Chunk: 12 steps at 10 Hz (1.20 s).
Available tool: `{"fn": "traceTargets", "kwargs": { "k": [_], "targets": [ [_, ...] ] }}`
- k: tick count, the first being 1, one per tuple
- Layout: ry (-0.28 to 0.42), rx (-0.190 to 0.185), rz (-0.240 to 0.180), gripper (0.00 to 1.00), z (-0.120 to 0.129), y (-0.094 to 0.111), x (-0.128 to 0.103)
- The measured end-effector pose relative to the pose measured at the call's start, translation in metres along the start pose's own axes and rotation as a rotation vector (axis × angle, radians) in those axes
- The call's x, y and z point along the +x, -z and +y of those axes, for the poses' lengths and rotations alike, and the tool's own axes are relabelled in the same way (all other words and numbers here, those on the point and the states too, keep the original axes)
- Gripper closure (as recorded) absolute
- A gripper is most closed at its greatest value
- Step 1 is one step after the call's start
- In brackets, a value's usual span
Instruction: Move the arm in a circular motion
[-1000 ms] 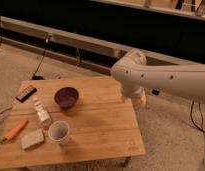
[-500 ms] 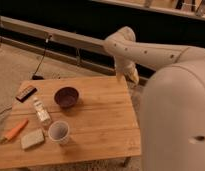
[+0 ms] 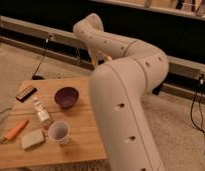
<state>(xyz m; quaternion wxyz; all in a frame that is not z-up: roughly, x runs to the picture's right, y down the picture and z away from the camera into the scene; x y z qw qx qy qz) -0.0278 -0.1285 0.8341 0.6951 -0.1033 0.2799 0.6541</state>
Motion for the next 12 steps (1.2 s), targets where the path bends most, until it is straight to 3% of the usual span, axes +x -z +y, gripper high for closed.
{"fn": "traceTargets", "kwargs": {
  "k": [3, 4, 6, 8, 12],
  "targets": [
    [0.179, -0.069, -0.013, 0.35, 0.087, 0.012, 0.0],
    [0.28, -0.098, -0.023, 0.35, 0.125, 0.022, 0.009],
    [0.422, -0.138, -0.039, 0.35, 0.172, 0.039, 0.029],
    [0.577, -0.178, -0.049, 0.35, 0.216, 0.056, 0.063],
    [0.794, -0.238, -0.016, 0.35, 0.26, 0.068, 0.152]
  ]
}}
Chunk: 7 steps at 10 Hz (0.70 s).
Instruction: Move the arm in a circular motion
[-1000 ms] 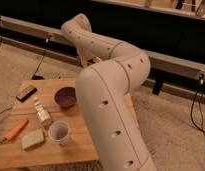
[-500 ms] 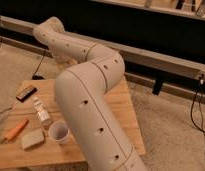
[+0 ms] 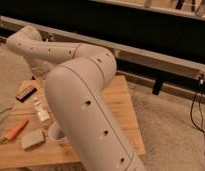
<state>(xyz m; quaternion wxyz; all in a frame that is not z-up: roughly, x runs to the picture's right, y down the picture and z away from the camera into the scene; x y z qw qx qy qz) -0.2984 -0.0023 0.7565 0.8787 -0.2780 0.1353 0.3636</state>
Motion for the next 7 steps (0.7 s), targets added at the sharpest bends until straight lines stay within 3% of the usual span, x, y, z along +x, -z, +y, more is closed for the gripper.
{"fn": "traceTargets", "kwargs": {
  "k": [3, 5, 7],
  "targets": [
    [0.104, -0.053, 0.061, 0.35, 0.053, -0.009, 0.059],
    [0.106, -0.053, 0.092, 0.35, 0.061, -0.011, 0.107],
    [0.06, -0.041, 0.107, 0.35, 0.057, -0.006, 0.153]
  ]
}}
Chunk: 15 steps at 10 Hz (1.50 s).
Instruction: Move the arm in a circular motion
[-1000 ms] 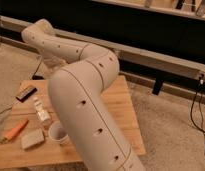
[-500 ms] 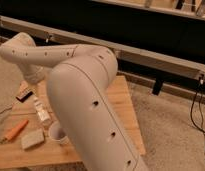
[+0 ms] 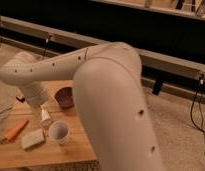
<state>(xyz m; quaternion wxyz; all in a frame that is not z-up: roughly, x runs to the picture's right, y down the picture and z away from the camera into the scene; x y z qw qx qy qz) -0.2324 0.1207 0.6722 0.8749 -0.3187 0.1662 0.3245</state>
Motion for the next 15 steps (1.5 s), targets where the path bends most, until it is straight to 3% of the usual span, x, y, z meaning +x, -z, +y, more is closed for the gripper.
{"fn": "traceTargets", "kwargs": {
  "k": [4, 8, 10, 11, 13, 15],
  "targets": [
    [-0.229, 0.027, 0.01, 0.35, -0.02, 0.013, 0.113],
    [-0.568, 0.041, -0.002, 0.35, -0.068, 0.015, 0.211],
    [-0.818, 0.047, -0.003, 0.35, -0.122, 0.004, 0.278],
    [-0.89, 0.047, -0.005, 0.35, -0.14, 0.0, 0.298],
    [-1.094, 0.073, -0.014, 0.35, -0.206, -0.008, 0.356],
    [-1.263, 0.125, -0.047, 0.35, -0.292, 0.0, 0.392]
  ]
}}
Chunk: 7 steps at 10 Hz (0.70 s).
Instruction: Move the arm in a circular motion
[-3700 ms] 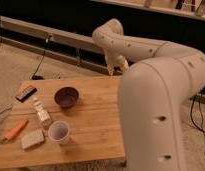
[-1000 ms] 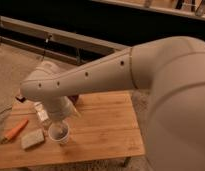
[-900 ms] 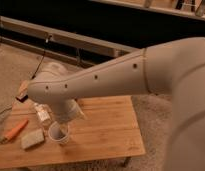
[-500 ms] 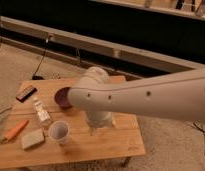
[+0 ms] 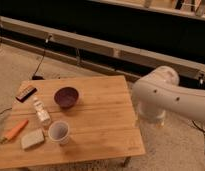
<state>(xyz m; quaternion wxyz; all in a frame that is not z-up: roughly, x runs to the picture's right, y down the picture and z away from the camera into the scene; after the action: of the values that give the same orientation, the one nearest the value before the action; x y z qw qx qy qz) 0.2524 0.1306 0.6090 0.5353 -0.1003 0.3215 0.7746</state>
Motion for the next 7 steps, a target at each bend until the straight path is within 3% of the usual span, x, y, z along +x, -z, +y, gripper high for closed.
{"fn": "traceTargets", "kwargs": {
  "k": [2, 3, 4, 7],
  "targets": [
    [-0.063, 0.032, -0.038, 0.35, -0.011, 0.009, -0.071],
    [-0.058, 0.042, -0.06, 0.35, 0.012, 0.02, -0.114],
    [-0.025, 0.04, -0.072, 0.35, 0.05, 0.029, -0.141],
    [0.096, 0.06, -0.095, 0.35, 0.16, 0.05, -0.199]
  ]
}}
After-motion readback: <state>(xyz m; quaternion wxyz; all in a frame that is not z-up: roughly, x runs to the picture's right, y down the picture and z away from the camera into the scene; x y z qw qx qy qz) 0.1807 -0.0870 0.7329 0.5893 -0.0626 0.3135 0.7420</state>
